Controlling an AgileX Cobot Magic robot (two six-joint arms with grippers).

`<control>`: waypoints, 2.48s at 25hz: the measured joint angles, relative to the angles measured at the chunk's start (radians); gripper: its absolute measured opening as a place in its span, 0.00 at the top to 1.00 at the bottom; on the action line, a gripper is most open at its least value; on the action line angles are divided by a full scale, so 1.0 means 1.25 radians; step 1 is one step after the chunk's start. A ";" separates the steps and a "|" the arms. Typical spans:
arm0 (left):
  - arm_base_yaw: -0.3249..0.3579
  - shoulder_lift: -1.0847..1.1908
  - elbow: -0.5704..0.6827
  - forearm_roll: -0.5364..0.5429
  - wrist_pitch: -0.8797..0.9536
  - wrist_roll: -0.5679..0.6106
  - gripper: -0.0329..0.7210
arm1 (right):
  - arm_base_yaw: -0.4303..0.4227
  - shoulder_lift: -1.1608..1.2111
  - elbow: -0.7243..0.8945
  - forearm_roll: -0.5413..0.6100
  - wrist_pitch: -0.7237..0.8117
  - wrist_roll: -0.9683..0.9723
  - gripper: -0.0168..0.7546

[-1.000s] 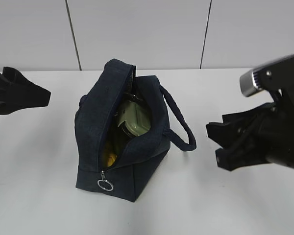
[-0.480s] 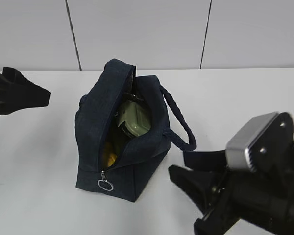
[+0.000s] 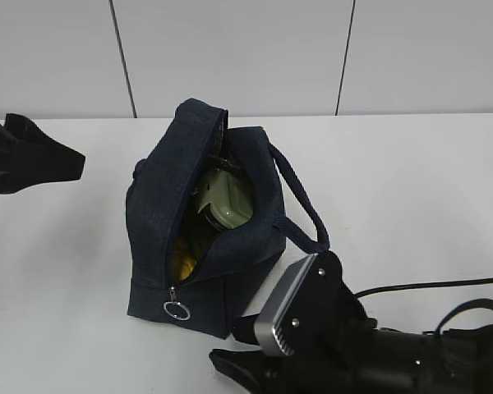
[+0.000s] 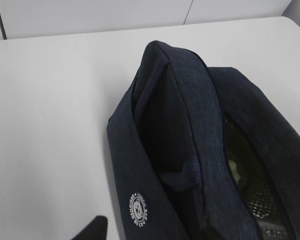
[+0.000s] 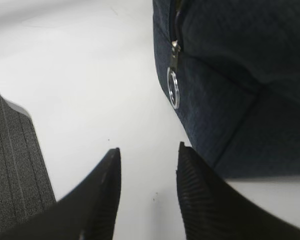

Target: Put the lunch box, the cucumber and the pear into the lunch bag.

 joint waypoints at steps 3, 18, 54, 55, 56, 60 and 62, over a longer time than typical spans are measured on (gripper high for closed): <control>0.000 0.000 0.000 0.000 0.000 0.000 0.50 | 0.000 0.031 -0.039 -0.015 -0.004 0.000 0.59; 0.000 0.000 0.000 0.001 -0.005 0.000 0.50 | 0.000 0.131 -0.180 -0.043 0.079 0.026 0.59; 0.000 0.000 0.000 0.005 0.000 0.000 0.50 | 0.001 -0.010 -0.218 -0.172 0.257 0.173 0.98; 0.000 0.000 0.000 0.005 0.000 0.000 0.50 | 0.001 -0.028 -0.218 -0.173 0.280 0.174 0.98; 0.000 0.000 0.000 0.005 0.000 0.000 0.50 | 0.001 -0.047 -0.218 -0.177 0.315 0.178 0.98; 0.000 0.000 0.000 0.005 0.001 0.000 0.50 | 0.001 -0.100 -0.217 -0.212 0.360 0.191 0.98; 0.000 0.000 0.000 0.008 0.001 0.003 0.50 | 0.001 -0.116 -0.222 -0.219 0.371 0.205 0.98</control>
